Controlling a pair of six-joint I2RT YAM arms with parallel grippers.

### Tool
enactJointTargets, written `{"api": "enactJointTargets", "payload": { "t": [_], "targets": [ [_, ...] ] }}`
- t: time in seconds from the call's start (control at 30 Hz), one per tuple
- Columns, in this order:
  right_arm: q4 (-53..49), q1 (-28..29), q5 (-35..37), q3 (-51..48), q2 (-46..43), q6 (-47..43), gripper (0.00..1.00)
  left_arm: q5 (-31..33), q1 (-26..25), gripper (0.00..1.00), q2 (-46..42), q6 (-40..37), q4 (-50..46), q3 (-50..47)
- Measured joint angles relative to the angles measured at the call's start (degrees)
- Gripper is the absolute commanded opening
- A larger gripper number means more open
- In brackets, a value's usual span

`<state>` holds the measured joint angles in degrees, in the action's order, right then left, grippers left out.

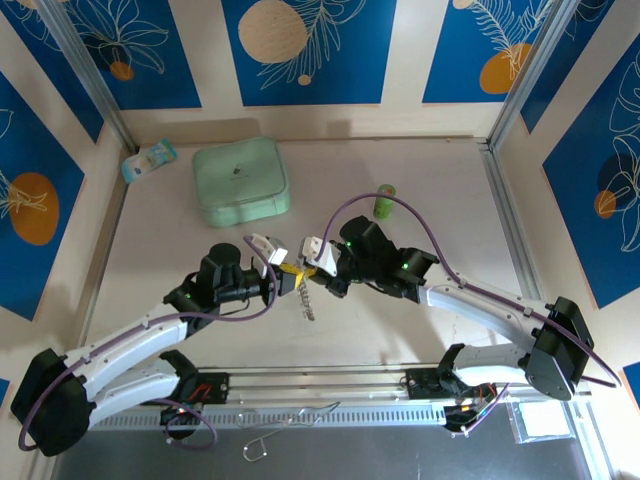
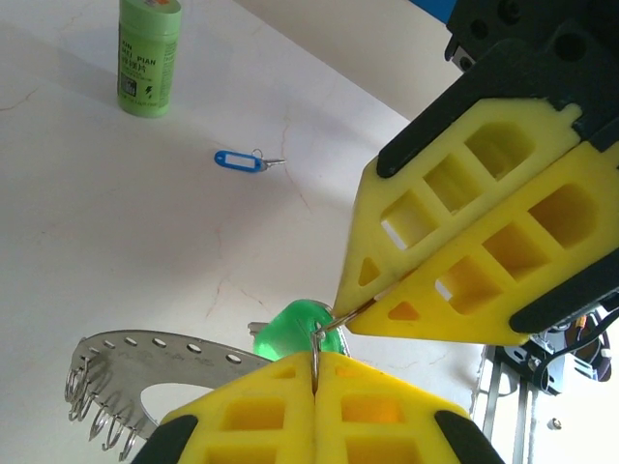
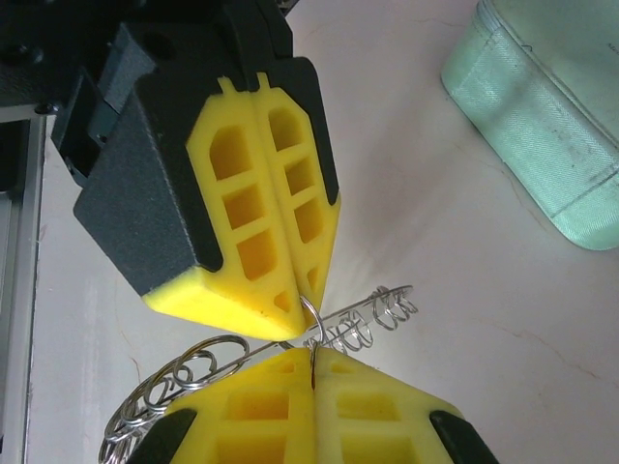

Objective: Put the keys on the keyring

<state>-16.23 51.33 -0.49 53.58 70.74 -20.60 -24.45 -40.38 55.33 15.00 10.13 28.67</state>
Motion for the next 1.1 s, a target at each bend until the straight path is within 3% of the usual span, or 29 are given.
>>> {"api": "enactJointTargets", "payload": {
  "t": [0.33, 1.1],
  "targets": [
    [-0.55, 0.37, -1.99, 0.0, 0.85, 0.0, 0.0, 0.07, 0.0, 0.0, 0.35, -0.04, -0.04, 0.2],
    [2.12, 0.55, 3.74, -1.27, -1.29, -0.42, 0.0, 0.02, -0.02, 0.0, 0.35, -0.04, 0.2, 0.22]
  ]
}}
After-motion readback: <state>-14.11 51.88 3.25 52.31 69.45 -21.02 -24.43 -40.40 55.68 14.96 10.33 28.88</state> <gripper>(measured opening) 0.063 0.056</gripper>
